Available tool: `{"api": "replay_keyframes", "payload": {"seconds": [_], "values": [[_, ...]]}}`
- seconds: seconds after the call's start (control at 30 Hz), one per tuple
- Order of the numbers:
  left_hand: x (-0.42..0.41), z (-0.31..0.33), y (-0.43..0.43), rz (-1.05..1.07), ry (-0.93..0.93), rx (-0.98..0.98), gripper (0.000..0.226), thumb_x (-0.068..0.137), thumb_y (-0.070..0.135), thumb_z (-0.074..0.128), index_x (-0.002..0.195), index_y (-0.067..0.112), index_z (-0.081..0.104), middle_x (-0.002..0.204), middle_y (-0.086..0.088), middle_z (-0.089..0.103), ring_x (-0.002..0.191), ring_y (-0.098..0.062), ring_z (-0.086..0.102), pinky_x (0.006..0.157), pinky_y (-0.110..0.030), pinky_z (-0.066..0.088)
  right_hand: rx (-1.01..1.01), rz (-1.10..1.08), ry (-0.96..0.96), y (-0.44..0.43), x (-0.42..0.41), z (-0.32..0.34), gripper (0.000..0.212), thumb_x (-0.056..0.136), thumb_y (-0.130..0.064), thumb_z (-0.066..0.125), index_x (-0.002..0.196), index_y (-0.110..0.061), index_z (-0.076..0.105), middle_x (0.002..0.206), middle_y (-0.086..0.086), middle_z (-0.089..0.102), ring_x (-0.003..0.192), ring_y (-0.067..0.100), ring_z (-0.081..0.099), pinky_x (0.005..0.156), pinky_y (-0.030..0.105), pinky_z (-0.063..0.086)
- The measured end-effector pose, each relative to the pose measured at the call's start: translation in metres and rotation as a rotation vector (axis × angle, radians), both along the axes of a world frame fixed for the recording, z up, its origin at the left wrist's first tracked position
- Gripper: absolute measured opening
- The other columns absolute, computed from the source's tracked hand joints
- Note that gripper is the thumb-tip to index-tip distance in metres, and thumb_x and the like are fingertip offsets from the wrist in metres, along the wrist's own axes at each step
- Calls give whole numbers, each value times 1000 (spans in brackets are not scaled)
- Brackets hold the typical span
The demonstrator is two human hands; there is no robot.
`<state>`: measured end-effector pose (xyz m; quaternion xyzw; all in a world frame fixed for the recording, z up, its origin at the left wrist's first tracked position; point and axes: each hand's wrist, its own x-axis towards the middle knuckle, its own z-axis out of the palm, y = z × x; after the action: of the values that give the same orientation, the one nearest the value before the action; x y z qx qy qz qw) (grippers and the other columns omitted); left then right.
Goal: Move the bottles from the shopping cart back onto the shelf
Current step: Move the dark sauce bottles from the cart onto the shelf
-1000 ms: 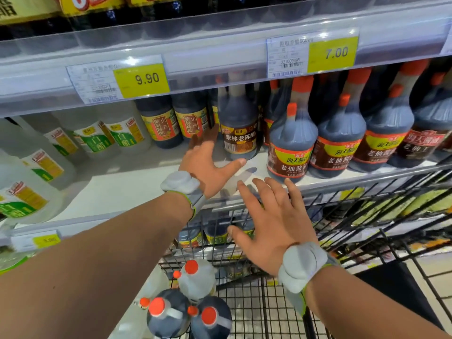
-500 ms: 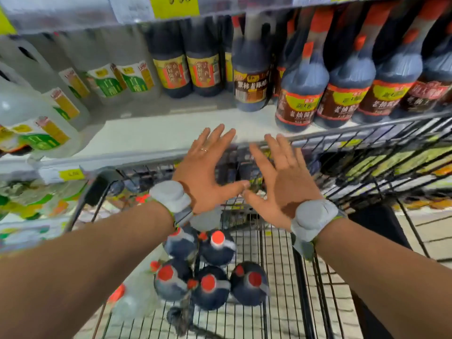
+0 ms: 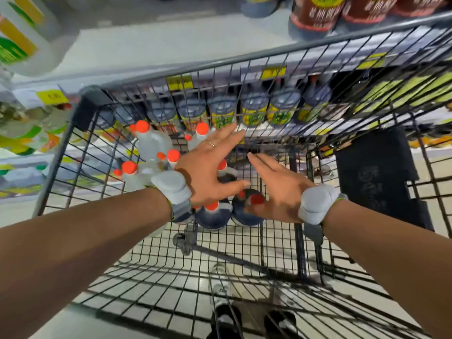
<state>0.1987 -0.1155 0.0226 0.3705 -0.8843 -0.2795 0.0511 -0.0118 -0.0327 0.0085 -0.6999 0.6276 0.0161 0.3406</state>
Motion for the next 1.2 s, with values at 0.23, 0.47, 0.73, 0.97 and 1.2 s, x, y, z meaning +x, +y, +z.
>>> {"api": "replay_keyframes", "payload": {"seconds": [0.23, 0.47, 0.73, 0.97, 1.2], "values": [[6, -17, 25, -13, -77, 64, 100, 81, 71, 61, 161, 37, 11, 170, 14, 3, 158, -13, 1, 127, -46, 16, 84, 22, 59, 16, 20, -4, 56, 95, -41, 55, 145, -24, 35, 125, 8, 62, 103, 33, 62, 85, 35, 52], [8, -30, 37, 41, -13, 30, 101, 80, 75, 55, 162, 33, 12, 171, 8, 12, 158, -15, -3, 125, -54, 17, 87, -27, 6, 19, 16, -12, 31, 98, -37, 53, 127, -29, 46, 103, 7, 68, 87, 31, 64, 78, 44, 56], [4, -28, 39, 56, -6, 26, 101, 82, 63, 66, 162, 32, 12, 171, 9, 11, 158, -13, -4, 126, -54, 14, 82, -87, -91, 13, 6, -8, 24, 100, -37, 52, 120, -24, 49, 90, 4, 64, 78, 26, 60, 72, 37, 52], [2, -24, 39, 53, 15, 34, 101, 81, 62, 65, 162, 31, 13, 171, 9, 10, 158, -11, -5, 127, -50, 11, 55, -115, -106, 4, -3, 4, 19, 98, -43, 52, 110, -28, 49, 84, 2, 62, 74, 19, 58, 69, 37, 48], [-10, -14, 40, 175, 146, 152, 102, 77, 58, 69, 161, 27, 19, 169, 8, 16, 157, -8, 0, 128, -46, 11, -67, -161, -188, -19, -11, 30, 21, 98, -37, 56, 115, -26, 51, 99, 1, 64, 89, 26, 59, 77, 36, 45]]}}
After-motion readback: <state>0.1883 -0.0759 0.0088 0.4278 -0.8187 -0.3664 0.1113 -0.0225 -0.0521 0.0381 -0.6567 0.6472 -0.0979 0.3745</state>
